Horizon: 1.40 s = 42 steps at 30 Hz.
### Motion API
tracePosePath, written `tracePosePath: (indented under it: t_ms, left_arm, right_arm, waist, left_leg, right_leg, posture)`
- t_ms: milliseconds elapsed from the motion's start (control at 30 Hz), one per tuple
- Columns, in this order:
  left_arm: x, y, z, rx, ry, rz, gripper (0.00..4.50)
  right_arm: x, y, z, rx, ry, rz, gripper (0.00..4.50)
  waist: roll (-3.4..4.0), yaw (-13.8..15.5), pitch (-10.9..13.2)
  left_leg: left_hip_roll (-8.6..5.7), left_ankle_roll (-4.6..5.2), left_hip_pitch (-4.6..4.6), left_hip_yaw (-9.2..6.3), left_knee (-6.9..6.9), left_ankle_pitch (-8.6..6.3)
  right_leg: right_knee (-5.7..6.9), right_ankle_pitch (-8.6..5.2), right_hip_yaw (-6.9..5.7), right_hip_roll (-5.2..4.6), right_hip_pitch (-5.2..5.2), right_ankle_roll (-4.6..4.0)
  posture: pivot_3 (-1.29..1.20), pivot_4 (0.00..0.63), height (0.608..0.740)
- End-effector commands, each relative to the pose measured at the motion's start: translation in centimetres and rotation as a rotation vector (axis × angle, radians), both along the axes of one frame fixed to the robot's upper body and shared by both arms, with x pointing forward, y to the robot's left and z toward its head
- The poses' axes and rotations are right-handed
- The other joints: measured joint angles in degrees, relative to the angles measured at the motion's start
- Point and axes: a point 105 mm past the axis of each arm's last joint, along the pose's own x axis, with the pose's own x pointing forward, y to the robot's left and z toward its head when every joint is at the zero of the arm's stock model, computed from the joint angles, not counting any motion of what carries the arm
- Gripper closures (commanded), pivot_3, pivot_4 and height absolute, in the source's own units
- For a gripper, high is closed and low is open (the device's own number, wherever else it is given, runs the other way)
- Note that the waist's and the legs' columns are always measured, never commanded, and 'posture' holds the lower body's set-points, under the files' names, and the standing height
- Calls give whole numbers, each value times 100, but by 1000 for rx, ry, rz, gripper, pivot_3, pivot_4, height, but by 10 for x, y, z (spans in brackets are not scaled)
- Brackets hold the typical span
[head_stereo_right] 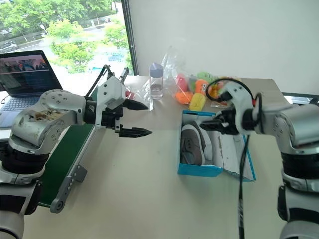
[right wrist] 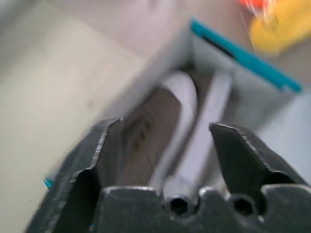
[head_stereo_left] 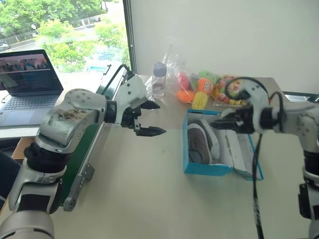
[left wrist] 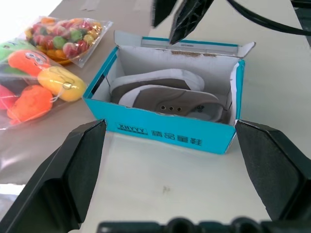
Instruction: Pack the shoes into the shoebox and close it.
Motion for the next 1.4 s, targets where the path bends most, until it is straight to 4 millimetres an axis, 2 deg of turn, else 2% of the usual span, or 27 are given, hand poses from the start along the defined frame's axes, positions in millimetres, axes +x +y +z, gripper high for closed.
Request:
tracePosePath:
  t_ms: [33,200,233,333,500,567,633,767,867,1067,1267,1333,1400]
  left_arm:
    - [-3,-10,9,3,-41,-88,0]
    - [-5,-16,5,29,-7,-169,0]
    - [-2,-18,4,43,-11,-189,0]
    - [8,-20,5,63,-31,-198,0]
    - [26,-6,21,28,-47,-151,0]
    - [30,-1,27,-1,-50,-133,0]
    - [32,1,30,-24,-55,-127,0]
    - [33,5,51,-140,-79,-120,0]
    - [31,10,58,-161,-86,-118,0]
    - [24,25,57,-115,-97,-109,0]
    - [23,32,61,-133,-96,-69,0]
    - [22,32,61,-136,-91,-69,0]
    - [21,32,62,-142,-93,-70,0]
  right_arm:
    - [-27,0,30,25,-71,44,2663]
    - [-49,-15,29,72,-60,19,4350]
    - [-63,-24,14,95,-11,-5,4432]
    - [-92,-37,-16,126,82,-67,4432]
    - [-121,-43,-66,241,133,-224,4432]
    - [-125,-43,-76,313,96,-273,4432]
    - [-125,-47,-88,330,85,-325,4432]
    - [-123,-46,-120,415,99,-384,4432]
    - [-112,-50,-138,440,84,-428,4432]
    - [-96,-76,-168,423,51,-566,4432]
    - [-75,-102,-179,445,-54,-713,4432]
    - [-69,-104,-175,453,-105,-719,4432]
    - [-59,-110,-163,493,-197,-752,4432]
  waist:
    - [0,-13,0]
    - [0,-13,0]
    - [0,-6,0]
    - [-10,131,-7]
    - [-7,126,-9]
    - [-4,110,-10]
    - [2,67,-11]
    - [0,16,-13]
    - [3,-13,-13]
    - [7,-21,-14]
    - [7,-19,-13]
    - [7,-21,-14]
    - [7,-22,-14]
  left_leg:
    - [1,1,0,-1,1,0]
    - [7,0,4,-7,0,-1]
    - [6,0,5,-5,1,-1]
    - [4,0,5,-27,-1,-1]
    - [5,13,0,-12,17,-9]
    - [6,13,5,-12,16,-9]
    - [8,12,10,-14,18,-9]
    - [8,12,10,-17,27,-9]
    - [7,12,8,-17,26,-9]
    - [6,12,10,-12,23,-9]
    - [6,12,11,-11,24,-9]
    - [4,12,11,-11,25,-9]
    - [5,12,13,-10,24,-9]
  right_leg:
    - [0,3,0,0,0,6]
    - [1,4,-4,7,3,10]
    - [2,4,-2,6,3,10]
    - [-1,-5,-19,4,18,18]
    - [1,-3,-1,2,12,21]
    - [3,-4,1,1,14,21]
    - [8,-11,2,2,15,13]
    - [6,-18,3,0,20,0]
    - [7,-19,4,-2,15,-2]
    - [10,-19,9,2,12,-4]
    - [8,-20,10,1,16,-5]
    - [8,-19,12,0,17,-5]
    - [9,-19,13,0,17,-5]
  posture:
    - [0,150,740]
    - [0,150,740]
    - [0,150,740]
    - [0,150,740]
    - [0,150,740]
    - [0,150,740]
    - [0,150,740]
    - [0,150,740]
    - [0,150,740]
    - [0,150,740]
    - [0,150,740]
    - [0,150,740]
    - [0,150,740]
